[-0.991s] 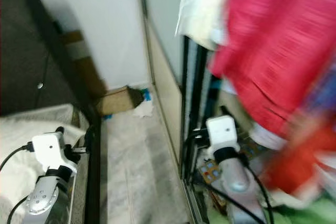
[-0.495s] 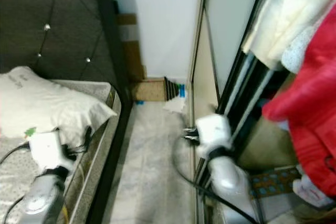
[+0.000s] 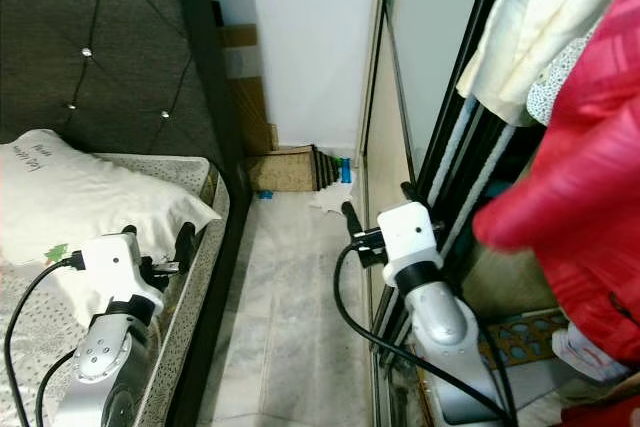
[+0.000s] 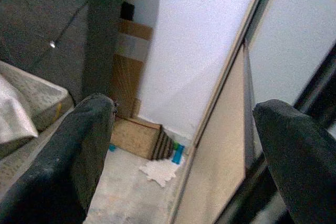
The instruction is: Clean up the room
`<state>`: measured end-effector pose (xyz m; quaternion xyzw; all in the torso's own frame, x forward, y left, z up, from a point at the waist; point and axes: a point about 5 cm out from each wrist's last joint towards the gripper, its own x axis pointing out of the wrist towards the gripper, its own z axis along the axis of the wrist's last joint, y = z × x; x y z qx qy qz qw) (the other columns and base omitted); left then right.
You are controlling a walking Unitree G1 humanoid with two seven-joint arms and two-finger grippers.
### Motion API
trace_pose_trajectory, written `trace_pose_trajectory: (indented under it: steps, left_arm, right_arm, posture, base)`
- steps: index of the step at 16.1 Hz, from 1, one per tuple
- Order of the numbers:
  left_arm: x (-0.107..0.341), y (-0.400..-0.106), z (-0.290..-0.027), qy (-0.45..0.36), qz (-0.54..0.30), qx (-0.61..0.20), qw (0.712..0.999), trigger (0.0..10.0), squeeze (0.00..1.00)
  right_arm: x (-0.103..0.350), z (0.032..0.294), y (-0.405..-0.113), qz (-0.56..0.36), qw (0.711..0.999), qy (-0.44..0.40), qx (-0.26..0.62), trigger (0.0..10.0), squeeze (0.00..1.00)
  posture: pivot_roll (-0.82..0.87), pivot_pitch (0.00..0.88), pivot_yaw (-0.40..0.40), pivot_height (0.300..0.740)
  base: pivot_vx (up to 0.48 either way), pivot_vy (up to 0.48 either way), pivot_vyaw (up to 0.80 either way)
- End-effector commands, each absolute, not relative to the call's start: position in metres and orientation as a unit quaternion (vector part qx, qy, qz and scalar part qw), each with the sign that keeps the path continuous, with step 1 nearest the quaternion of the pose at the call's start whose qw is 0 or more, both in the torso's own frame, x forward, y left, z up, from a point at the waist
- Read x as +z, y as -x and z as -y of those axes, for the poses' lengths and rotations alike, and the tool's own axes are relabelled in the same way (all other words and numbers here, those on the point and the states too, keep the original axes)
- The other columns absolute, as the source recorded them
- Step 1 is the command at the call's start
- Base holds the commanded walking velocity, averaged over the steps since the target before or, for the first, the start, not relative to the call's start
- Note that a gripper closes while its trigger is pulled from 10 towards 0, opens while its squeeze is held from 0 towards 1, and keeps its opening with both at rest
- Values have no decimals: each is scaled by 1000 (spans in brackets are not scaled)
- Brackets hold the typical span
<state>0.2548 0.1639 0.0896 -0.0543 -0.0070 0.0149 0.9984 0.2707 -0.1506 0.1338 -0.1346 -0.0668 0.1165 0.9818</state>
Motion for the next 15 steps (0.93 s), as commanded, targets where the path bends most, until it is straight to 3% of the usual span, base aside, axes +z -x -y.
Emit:
trace_pose_trajectory:
  steps: [1,10,15]
  left_arm:
    - [86,-257,-162,57,1,14,998,10000,0]
    - [95,-286,-155,58,25,-9,998,10000,0]
    - [107,-293,-159,47,54,-12,997,10000,0]
  right_arm:
    - [135,151,-271,66,981,137,117,10000,0]
    - [135,147,-278,78,982,131,107,10000,0]
    - [141,143,-281,94,983,123,103,10000,0]
  posture:
    - [-87,102,30,740]
    - [-102,5,66,740]
    - [-71,0,68,740]
  base:
    - [0,0,0]
    - [0,0,0]
    - [0,0,0]
